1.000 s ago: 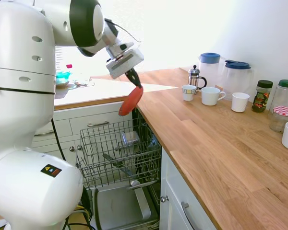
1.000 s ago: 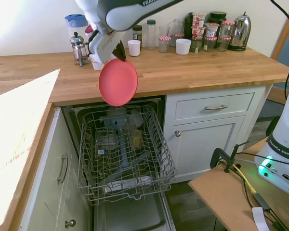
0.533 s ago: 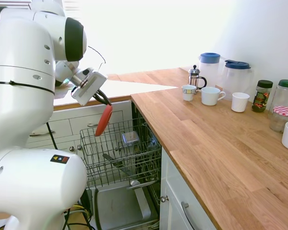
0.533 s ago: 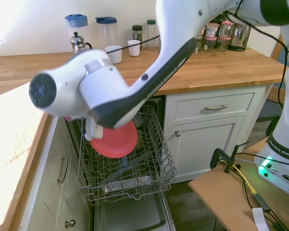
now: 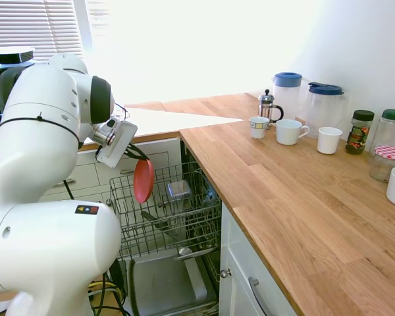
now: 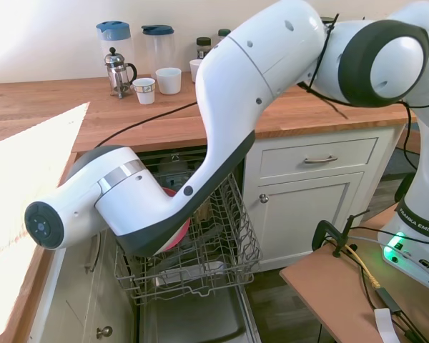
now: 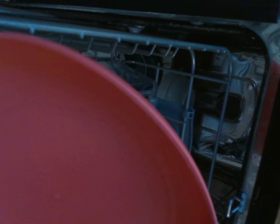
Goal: Put the plate in the dishwasher
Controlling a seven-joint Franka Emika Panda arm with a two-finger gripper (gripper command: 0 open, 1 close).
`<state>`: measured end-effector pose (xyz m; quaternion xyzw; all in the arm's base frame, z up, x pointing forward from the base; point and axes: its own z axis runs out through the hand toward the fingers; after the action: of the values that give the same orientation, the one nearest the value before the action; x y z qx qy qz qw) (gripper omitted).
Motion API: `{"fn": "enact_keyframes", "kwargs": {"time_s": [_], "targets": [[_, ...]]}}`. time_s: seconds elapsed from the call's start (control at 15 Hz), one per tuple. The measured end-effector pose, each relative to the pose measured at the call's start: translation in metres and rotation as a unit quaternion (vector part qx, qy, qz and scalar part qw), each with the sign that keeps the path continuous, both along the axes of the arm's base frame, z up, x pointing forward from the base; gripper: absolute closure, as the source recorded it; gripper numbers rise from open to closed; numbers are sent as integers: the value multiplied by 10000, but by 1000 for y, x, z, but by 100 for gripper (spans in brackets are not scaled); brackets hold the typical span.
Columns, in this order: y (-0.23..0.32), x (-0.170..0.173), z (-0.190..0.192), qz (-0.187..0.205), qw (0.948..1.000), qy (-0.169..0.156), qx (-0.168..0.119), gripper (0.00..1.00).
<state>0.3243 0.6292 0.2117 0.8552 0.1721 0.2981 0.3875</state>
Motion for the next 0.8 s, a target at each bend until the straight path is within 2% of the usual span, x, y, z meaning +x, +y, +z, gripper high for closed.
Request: {"fn": "enact_keyframes", "kwargs": {"time_s": [0.33, 0.8], "targets": [[-3, 11, -14, -324, 9988, 334, -125, 100], [5, -16, -24, -554, 9937, 907, -358, 100]]}}
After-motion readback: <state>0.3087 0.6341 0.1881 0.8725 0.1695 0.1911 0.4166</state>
